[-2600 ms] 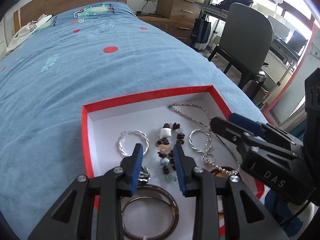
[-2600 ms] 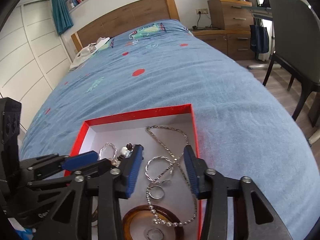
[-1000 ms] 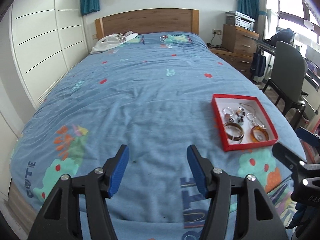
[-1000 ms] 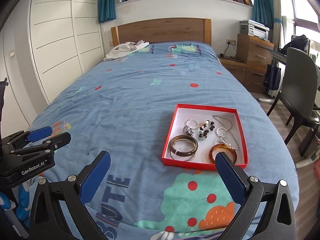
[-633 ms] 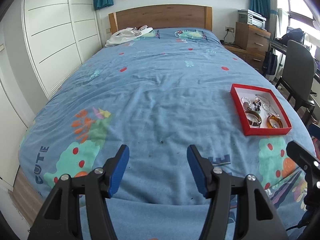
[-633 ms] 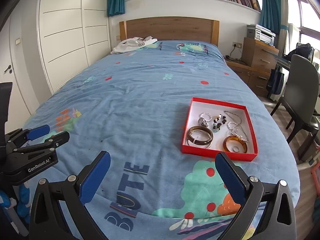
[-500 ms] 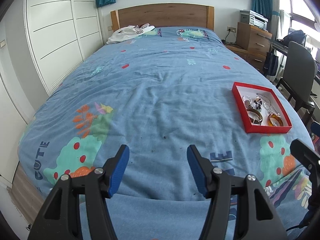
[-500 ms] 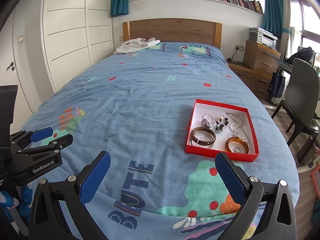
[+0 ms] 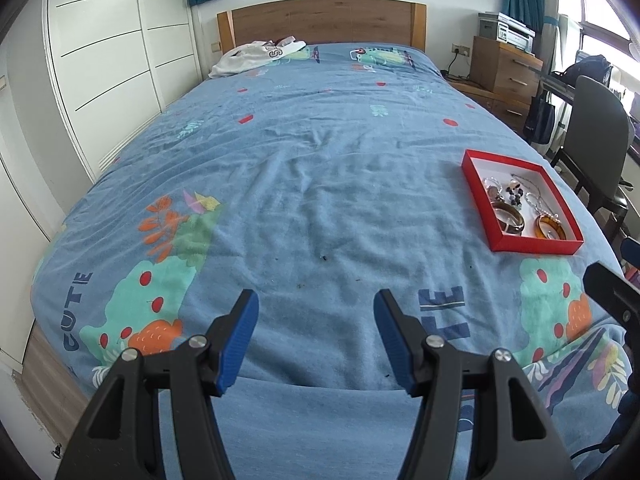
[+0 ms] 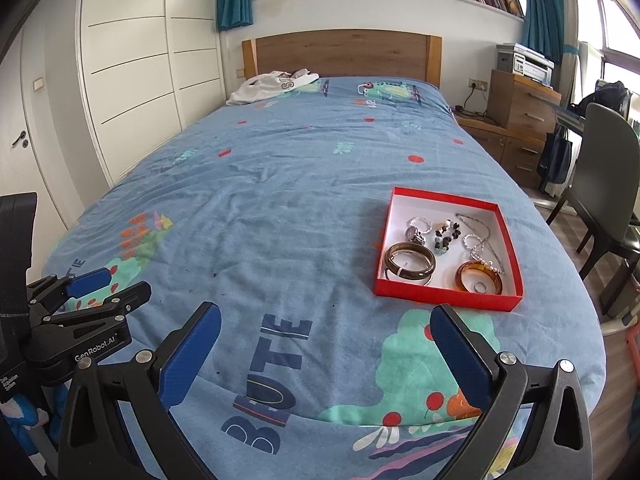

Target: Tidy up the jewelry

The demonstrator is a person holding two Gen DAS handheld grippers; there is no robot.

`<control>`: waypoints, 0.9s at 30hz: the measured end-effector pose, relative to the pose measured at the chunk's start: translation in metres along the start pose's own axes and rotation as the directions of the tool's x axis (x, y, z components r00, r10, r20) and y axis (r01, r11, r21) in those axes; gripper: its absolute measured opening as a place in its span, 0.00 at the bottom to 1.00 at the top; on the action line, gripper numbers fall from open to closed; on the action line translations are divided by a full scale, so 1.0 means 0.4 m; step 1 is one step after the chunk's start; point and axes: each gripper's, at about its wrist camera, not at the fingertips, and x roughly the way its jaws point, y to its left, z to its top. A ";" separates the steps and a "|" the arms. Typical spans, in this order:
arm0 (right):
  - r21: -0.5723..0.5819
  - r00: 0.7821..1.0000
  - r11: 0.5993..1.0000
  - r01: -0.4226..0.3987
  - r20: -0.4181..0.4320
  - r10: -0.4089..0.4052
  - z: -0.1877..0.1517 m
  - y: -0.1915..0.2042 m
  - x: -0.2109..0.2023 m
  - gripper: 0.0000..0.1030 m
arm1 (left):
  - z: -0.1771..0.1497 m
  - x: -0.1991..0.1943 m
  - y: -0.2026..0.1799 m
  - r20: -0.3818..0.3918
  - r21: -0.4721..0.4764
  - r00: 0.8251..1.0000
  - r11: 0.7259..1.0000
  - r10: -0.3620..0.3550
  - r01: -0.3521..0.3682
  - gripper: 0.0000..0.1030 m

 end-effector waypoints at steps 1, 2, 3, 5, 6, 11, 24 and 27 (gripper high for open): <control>0.005 1.000 1.000 0.002 -0.002 -0.002 -0.002 -0.004 0.004 0.99 | 0.000 0.002 0.000 -0.002 0.000 1.000 1.000 -0.001 0.001 0.56; 0.013 1.000 1.000 0.005 -0.007 -0.005 -0.005 -0.011 0.008 0.99 | -0.001 0.006 -0.001 -0.005 -0.001 1.000 1.000 -0.001 0.001 0.56; 0.018 1.000 1.000 0.007 -0.011 -0.007 -0.007 -0.016 0.012 0.99 | -0.001 0.010 -0.002 -0.009 -0.001 1.000 1.000 -0.002 0.002 0.56; 0.031 1.000 0.999 0.014 -0.020 -0.013 -0.013 -0.029 0.020 0.99 | -0.002 0.016 -0.004 -0.014 0.001 1.000 1.000 -0.003 0.003 0.56; 0.035 1.000 0.999 0.015 -0.023 -0.014 -0.015 -0.032 0.022 0.99 | -0.002 0.021 -0.007 -0.019 0.002 1.000 1.000 -0.005 0.005 0.56; 0.050 0.999 0.998 0.025 -0.036 -0.023 -0.022 -0.053 0.035 0.99 | -0.007 0.038 -0.016 -0.037 0.010 0.999 1.000 -0.010 0.010 0.56; 0.053 0.998 0.998 0.032 -0.064 -0.028 -0.033 -0.068 0.064 0.99 | -0.015 0.067 -0.026 -0.069 0.016 0.997 1.000 -0.020 0.021 0.56; 0.054 0.997 0.998 0.031 -0.068 -0.027 -0.034 -0.069 0.068 0.99 | -0.015 0.072 -0.028 -0.074 0.016 0.997 1.000 -0.022 0.023 0.56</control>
